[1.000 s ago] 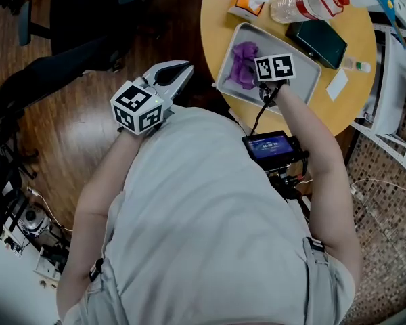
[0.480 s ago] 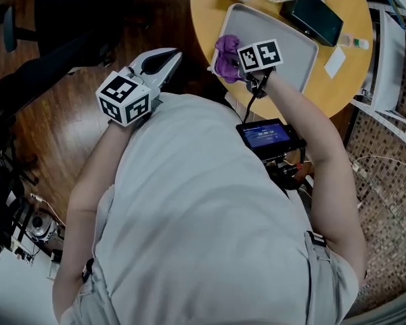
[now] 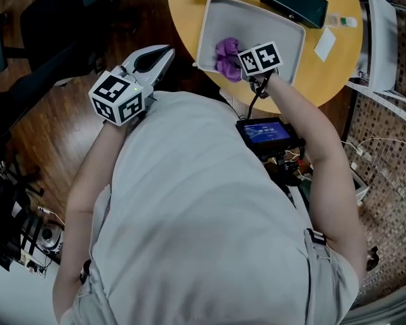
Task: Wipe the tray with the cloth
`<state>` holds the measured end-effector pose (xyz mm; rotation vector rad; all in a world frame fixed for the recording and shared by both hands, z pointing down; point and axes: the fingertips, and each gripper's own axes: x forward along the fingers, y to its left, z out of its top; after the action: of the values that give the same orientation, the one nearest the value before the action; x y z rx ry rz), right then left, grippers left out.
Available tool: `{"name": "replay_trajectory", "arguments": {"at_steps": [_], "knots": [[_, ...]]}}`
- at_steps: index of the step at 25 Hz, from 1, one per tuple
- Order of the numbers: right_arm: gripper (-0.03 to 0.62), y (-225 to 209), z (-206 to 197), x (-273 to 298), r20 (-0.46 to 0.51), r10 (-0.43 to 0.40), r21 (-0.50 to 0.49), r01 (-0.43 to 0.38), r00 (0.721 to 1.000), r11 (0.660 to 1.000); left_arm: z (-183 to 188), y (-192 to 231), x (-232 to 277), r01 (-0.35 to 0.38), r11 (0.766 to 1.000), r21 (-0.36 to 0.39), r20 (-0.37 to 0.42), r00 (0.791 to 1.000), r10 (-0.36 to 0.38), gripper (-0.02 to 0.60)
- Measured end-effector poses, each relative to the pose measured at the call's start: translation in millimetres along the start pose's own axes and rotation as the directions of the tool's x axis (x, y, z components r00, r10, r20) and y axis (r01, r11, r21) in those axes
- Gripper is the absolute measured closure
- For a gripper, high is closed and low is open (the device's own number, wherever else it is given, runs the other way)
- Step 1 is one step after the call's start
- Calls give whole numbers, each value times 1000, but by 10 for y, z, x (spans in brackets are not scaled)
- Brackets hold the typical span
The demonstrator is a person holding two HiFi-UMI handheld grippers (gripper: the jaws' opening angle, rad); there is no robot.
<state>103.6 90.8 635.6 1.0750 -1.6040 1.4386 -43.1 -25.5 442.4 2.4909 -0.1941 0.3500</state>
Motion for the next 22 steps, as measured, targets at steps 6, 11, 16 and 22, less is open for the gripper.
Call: {"name": "replay_trajectory", "arguments": {"at_steps": [6,11,16,22], "knots": [[525,-144,-143,-5,-1,-8,23,8,1000,1000,-1,62,26,7,1000,-15,-4,1000,-7,581],[525,-220,-232,-4,-26,-32,-6,32,999,999,5,147,48,4,1000,-29,1,1000,-4,581],[525,-394,-431,-84,-50,-52,-16,51,997,999,-78,76,118,13,999,-43,-16,1000,-14,581],[523,-672,-632,-241,-68,-67,-52,63,995,997,-32,-141,415,39,999,-20,-39,998,-40,581]]}}
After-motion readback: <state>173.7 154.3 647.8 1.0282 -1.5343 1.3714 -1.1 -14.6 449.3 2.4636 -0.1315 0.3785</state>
